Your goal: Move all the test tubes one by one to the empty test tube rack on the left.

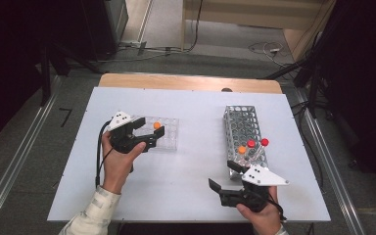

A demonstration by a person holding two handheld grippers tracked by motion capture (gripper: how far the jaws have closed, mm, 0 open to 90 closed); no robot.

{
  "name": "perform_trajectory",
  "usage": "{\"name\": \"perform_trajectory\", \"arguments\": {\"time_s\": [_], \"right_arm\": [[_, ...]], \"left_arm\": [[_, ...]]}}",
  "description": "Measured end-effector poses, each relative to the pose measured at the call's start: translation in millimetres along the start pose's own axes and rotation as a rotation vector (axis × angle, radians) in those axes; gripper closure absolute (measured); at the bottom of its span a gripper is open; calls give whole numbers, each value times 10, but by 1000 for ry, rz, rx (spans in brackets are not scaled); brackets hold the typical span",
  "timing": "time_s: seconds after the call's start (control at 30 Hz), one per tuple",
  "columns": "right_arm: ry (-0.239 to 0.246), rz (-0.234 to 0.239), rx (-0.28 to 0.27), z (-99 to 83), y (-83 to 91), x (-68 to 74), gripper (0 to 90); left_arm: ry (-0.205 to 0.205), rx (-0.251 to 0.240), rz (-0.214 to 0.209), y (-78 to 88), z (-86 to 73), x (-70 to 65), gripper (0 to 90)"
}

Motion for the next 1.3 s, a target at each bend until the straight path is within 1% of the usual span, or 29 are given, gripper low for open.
{"name": "perform_trajectory", "arguments": {"time_s": [0.1, 0.23, 0.27, 0.3, 0.37, 0.43, 0.5, 0.57, 0.63, 0.73, 0.8, 0.97, 1.1, 1.2, 1.3], "right_arm": [[-9, -28, -10, -34, 111, -48, 136], [-27, -61, -14, -78, 213, -135, 138], [-31, -70, -15, -87, 229, -156, 138], [-36, -77, -16, -94, 241, -176, 139], [-48, -94, -16, -106, 254, -218, 143], [-59, -111, -17, -113, 256, -256, 156], [-65, -123, -20, -118, 254, -291, 164], [-65, -134, -19, -122, 249, -317, 171], [-56, -156, -12, -127, 238, -347, 178], [-61, -172, -10, -134, 215, -403, 196], [-60, -189, -8, -140, 195, -445, 233], [-54, -234, 7, -153, 141, -536, 383], [-52, -250, 10, -152, 115, -589, 504], [-54, -262, 12, -153, 98, -624, 555], [-61, -256, 15, -153, 77, -652, 610]], "left_arm": [[13, 7, -22, -6, -4, -5, 158], [12, 8, -22, -12, -7, -17, 151], [8, 5, -30, -13, -9, -19, 148], [12, 3, -32, -16, -9, -24, 139], [13, -5, -29, -19, -9, -34, 130], [14, -9, -37, -16, -8, -44, 128], [12, -15, -36, -9, -7, -50, 125], [9, -12, -36, -8, -8, -54, 122], [5, -9, -37, -9, -10, -59, 115], [5, -13, -36, -8, -10, -74, 107], [8, -17, -37, -7, -8, -83, 106], [8, -21, -39, -5, -8, -101, 104], [5, -19, -38, -6, -11, -111, 104], [3, -19, -39, -4, -11, -116, 104], [3, -20, -39, 2, -10, -118, 105]]}}
Point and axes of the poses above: each handheld gripper's, and its own axes: y roughly backward along the jaws, z roughly out of its top, x roughly to its left, the point moved 1 cm from there along -y, roughly forward along the jaws, and after that the axes turned 14 degrees about z, right-handed, at the moved point
